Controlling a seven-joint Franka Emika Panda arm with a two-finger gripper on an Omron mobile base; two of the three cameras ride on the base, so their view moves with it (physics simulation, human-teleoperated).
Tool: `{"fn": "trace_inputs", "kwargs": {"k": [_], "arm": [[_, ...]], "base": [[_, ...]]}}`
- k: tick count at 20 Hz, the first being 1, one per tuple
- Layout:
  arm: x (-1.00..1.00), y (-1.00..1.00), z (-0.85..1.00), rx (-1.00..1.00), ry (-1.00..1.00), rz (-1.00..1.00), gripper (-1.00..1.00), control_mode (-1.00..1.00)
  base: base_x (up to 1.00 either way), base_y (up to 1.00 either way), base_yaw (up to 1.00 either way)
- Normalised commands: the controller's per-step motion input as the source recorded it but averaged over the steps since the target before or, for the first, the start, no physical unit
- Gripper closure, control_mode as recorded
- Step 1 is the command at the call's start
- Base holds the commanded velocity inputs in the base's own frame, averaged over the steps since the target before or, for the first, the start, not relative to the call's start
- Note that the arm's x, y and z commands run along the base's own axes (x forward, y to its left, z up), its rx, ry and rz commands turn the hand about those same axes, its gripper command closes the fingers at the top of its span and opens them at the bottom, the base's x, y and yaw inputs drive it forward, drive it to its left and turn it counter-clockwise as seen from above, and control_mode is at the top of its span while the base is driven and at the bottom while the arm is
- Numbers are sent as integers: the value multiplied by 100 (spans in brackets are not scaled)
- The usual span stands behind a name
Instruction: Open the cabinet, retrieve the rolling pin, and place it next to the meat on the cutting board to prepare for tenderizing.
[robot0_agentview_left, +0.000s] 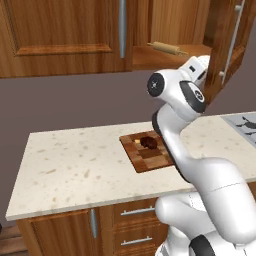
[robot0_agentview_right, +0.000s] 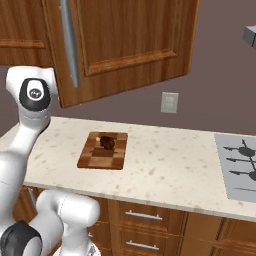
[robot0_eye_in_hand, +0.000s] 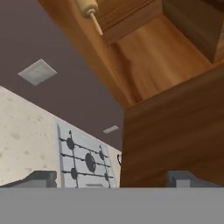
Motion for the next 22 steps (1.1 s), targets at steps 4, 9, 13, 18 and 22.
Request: {"fn": "trace_inputs", "kwargs": {"k": [4,9,13,18,22], "arm": [[-35,-90,0,0,0,-9,-100,-100],[-17,-97,0,0,2,-6,-100,-100],[-10,-99,-1,0,2,-3,-100,-100],[0,-72,-6,0,0,-2,-100,-100],[1,-57,-3,0,1,-2,-100,-100]], "base": [[0,0,0],[0,0,0],[0,0,0],[0,0,0],[0,0,0]]}}
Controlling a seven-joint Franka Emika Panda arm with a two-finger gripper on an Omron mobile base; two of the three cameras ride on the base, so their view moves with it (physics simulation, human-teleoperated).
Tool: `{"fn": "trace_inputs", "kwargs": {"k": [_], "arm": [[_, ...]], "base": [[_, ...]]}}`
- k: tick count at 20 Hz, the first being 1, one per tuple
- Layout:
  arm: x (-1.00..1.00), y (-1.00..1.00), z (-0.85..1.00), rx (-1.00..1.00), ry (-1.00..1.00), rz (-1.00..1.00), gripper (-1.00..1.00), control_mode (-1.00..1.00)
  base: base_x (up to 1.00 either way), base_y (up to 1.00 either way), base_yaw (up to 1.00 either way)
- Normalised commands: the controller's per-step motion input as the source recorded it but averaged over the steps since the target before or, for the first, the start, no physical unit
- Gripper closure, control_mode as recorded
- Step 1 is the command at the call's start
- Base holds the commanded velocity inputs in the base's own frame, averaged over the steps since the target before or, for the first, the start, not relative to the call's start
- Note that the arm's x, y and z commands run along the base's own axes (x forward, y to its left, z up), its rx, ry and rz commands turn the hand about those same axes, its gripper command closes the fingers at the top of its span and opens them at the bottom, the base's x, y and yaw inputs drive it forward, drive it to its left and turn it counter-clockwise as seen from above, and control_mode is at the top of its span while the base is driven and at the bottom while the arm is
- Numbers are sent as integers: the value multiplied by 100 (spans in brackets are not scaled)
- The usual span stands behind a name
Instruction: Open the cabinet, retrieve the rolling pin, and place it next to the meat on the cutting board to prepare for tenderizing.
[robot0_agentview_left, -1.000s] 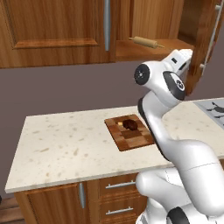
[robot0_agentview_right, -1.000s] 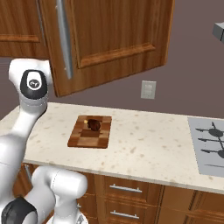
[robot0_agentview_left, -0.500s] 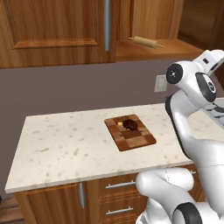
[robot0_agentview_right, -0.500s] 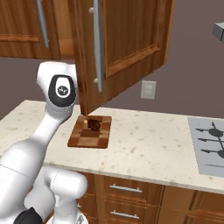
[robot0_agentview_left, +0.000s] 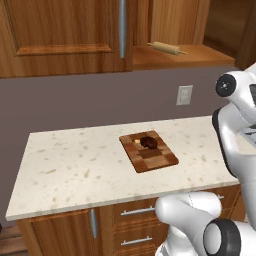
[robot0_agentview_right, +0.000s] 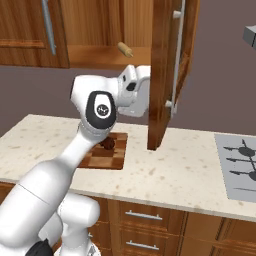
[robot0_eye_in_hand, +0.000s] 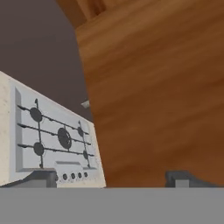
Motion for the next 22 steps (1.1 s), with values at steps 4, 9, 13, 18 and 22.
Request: {"fn": "trace_inputs", "kwargs": {"k": [4,9,13,18,22], "arm": [[3,-40,-4,0,5,-3,-100,-100],[-11,-6,0,0,-2,-1,-100,-100],[-18,86,0,0,-9,0,-100,-100],[-23,100,0,0,-17,0,-100,-100],[-18,100,0,0,-19,0,-100,-100]], "base": [[0,0,0],[0,0,0],[0,0,0],[0,0,0],[0,0,0]]}}
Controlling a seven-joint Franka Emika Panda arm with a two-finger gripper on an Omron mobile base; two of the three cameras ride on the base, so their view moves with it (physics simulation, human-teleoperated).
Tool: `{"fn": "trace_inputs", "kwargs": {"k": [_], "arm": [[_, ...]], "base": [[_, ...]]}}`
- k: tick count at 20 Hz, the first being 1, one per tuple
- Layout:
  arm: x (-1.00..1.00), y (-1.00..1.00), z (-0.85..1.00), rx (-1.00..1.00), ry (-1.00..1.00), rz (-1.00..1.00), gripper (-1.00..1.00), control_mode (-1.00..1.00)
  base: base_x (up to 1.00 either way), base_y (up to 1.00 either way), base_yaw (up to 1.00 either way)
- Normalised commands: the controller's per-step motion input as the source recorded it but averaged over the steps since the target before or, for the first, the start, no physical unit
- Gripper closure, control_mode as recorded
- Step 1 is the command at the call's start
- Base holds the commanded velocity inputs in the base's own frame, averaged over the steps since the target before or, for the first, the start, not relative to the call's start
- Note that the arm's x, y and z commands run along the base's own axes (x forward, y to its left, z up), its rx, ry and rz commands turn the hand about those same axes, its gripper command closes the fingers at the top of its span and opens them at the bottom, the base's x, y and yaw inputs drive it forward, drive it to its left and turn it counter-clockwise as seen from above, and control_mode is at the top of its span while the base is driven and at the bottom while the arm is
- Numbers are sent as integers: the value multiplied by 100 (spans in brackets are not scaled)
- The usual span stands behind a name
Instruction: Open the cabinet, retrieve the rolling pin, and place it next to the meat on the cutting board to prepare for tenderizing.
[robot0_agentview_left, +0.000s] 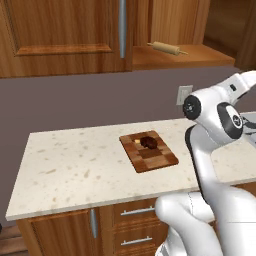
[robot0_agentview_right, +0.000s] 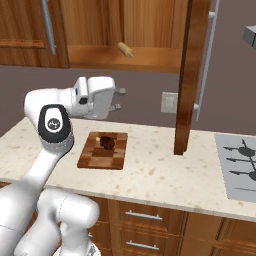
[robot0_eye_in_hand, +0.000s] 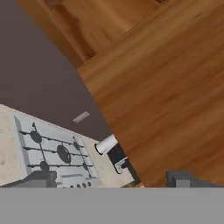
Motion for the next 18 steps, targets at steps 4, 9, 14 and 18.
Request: {"fn": "trace_inputs", "kwargs": {"k": [4,9,14,18], "arm": [[-21,100,0,2,-20,2,-100,-100],[-18,100,4,4,-20,1,-100,-100],[-14,100,19,7,-15,3,-100,-100],[-14,99,27,16,-12,6,-100,-100]], "base": [[0,0,0],[0,0,0],[0,0,0],[0,0,0]]}}
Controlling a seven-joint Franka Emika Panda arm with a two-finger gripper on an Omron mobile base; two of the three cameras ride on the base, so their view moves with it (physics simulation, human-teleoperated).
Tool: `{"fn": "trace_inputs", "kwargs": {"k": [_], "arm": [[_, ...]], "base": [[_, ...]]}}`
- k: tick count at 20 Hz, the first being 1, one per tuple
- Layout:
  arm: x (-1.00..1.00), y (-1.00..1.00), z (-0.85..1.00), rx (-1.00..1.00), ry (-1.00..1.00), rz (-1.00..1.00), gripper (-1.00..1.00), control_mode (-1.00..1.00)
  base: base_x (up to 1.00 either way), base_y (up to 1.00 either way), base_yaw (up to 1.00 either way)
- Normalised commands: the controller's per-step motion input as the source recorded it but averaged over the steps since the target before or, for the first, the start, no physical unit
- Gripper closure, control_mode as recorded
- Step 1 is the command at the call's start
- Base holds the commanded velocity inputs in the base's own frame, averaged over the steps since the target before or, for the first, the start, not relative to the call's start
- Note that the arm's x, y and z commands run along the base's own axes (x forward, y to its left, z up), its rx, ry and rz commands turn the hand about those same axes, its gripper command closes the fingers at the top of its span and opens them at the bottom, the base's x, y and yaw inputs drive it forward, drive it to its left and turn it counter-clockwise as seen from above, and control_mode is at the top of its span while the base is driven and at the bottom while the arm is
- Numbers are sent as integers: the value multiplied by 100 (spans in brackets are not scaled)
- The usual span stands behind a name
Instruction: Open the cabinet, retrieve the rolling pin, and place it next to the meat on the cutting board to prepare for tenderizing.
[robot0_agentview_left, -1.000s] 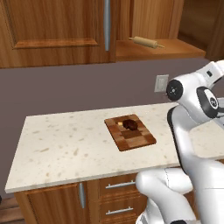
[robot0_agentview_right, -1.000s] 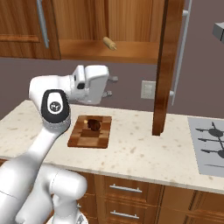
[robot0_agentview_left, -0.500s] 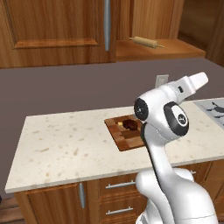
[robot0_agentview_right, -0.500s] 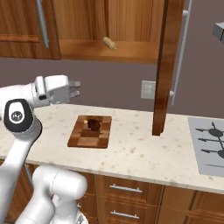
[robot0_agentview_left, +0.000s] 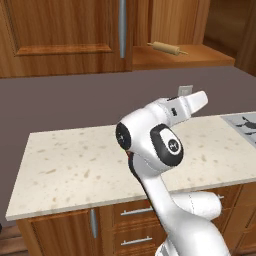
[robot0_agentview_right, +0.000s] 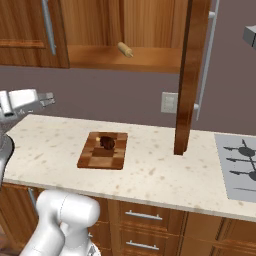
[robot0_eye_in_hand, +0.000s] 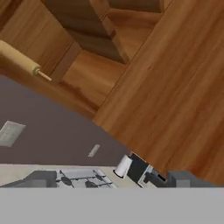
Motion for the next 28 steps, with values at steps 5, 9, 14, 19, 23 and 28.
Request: {"fn": "trace_inputs", "kwargs": {"k": [5,9,14,19,23,28], "arm": [[-12,90,17,28,-6,11,-100,-100],[-4,76,1,32,-6,19,-100,-100],[8,43,1,26,-12,22,-100,-100],[24,5,1,11,-24,25,-100,-100],[20,-2,0,1,-34,25,-100,-100],[4,-12,9,0,-35,17,-100,-100]], "base": [[0,0,0],[0,0,0],[0,0,0],[0,0,0],[0,0,0],[0,0,0]]}}
